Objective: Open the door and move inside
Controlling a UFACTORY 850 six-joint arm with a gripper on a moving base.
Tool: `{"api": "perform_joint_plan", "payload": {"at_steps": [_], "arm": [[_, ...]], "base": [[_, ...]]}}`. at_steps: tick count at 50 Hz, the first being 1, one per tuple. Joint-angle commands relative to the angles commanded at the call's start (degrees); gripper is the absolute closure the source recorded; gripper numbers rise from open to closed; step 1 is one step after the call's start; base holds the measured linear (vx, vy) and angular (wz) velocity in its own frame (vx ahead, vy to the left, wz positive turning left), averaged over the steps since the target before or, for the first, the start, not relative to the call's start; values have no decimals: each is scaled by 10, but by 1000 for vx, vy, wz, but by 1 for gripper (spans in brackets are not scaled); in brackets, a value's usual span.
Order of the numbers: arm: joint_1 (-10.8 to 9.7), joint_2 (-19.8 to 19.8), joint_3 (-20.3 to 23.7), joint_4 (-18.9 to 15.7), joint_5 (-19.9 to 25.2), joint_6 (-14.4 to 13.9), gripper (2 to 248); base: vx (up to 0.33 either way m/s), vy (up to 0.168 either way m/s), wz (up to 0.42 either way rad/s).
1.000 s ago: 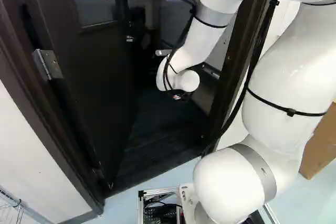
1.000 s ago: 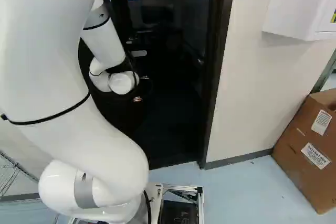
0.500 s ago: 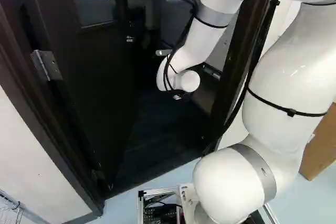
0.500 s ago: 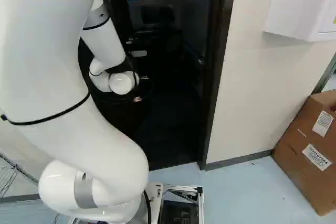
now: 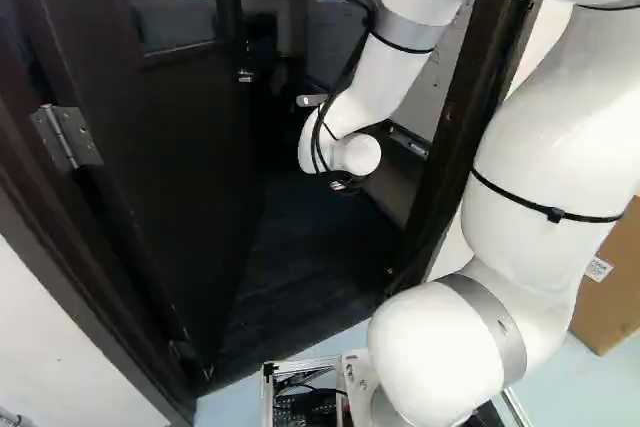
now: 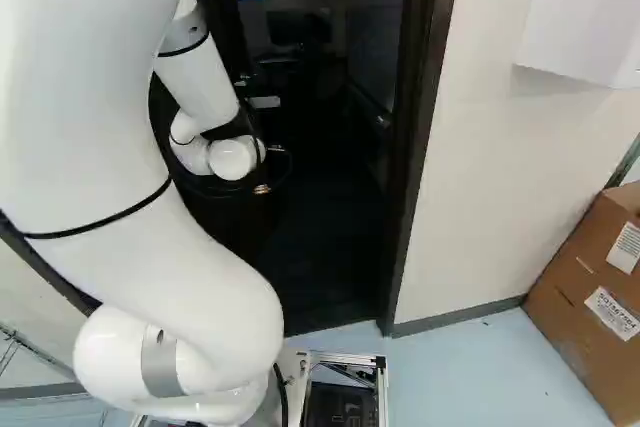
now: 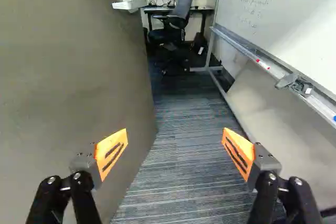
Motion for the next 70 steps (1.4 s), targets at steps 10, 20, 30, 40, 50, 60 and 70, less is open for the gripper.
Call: {"api": "perform_joint_plan", "payload": {"at_steps": [10, 20, 30, 40, 50, 60, 70], "arm": [[0, 0, 0, 0, 0, 0, 3], [0, 0, 0, 0, 0, 0, 3], [0, 0, 0, 0, 0, 0, 3], [0, 0, 0, 0, 0, 0, 3], [0, 0, 0, 0, 0, 0, 3], [0, 0, 0, 0, 0, 0, 3], [1, -3, -3, 0, 0, 0, 3]], "base": [[158, 9, -3], [157, 38, -13], [156, 61, -25], [158, 70, -23], [119, 67, -29], [12, 9, 1], [0, 0, 0]]}}
